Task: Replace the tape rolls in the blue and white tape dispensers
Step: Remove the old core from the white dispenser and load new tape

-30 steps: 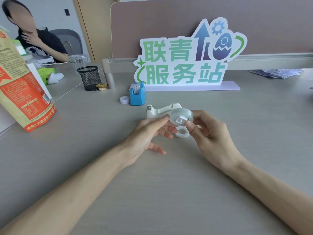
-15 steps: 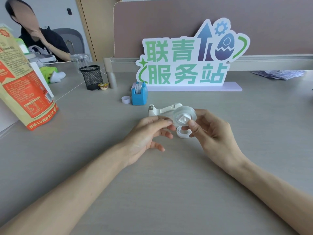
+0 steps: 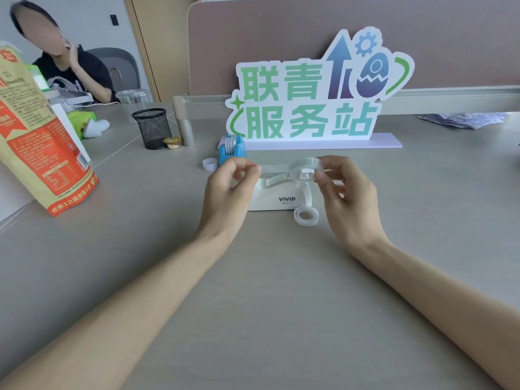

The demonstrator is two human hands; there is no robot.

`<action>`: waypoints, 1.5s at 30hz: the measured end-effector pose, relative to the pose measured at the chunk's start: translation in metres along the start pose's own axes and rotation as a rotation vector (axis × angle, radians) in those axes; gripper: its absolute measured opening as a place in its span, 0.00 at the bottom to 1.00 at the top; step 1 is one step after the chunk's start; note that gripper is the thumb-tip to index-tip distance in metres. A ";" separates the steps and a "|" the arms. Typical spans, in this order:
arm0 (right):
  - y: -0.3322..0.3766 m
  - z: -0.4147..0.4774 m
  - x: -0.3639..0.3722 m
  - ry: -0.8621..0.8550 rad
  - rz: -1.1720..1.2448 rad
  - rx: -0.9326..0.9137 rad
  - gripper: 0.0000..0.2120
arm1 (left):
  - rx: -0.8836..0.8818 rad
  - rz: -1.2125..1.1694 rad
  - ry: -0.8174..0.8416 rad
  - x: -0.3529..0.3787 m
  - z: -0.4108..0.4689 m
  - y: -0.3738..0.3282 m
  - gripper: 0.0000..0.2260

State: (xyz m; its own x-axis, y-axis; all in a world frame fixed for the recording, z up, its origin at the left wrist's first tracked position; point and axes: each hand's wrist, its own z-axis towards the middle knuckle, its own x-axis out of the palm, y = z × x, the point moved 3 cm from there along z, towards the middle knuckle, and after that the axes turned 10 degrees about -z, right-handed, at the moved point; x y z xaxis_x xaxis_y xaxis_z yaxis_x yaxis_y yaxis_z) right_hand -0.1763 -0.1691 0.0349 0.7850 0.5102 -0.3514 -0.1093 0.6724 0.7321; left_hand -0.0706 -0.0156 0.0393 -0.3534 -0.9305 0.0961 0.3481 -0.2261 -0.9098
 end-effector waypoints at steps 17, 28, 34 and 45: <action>-0.021 0.026 0.021 0.039 -0.089 -0.033 0.10 | -0.054 0.090 -0.080 0.000 0.027 0.033 0.04; -0.024 0.027 0.025 0.064 -0.117 -0.040 0.11 | -0.044 0.104 -0.095 0.000 0.026 0.034 0.05; -0.025 0.028 0.023 0.069 -0.091 -0.016 0.09 | -0.036 0.094 -0.098 -0.001 0.026 0.034 0.06; -0.024 0.027 0.022 0.080 -0.109 0.004 0.12 | -0.048 0.136 -0.089 -0.002 0.026 0.036 0.03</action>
State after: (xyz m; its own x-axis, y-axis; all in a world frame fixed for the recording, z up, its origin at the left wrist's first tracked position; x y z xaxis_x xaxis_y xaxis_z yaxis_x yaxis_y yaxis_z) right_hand -0.1397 -0.1880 0.0253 0.7411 0.4752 -0.4743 -0.0234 0.7242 0.6892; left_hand -0.0350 -0.0289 0.0168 -0.2264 -0.9740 0.0039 0.3449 -0.0839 -0.9349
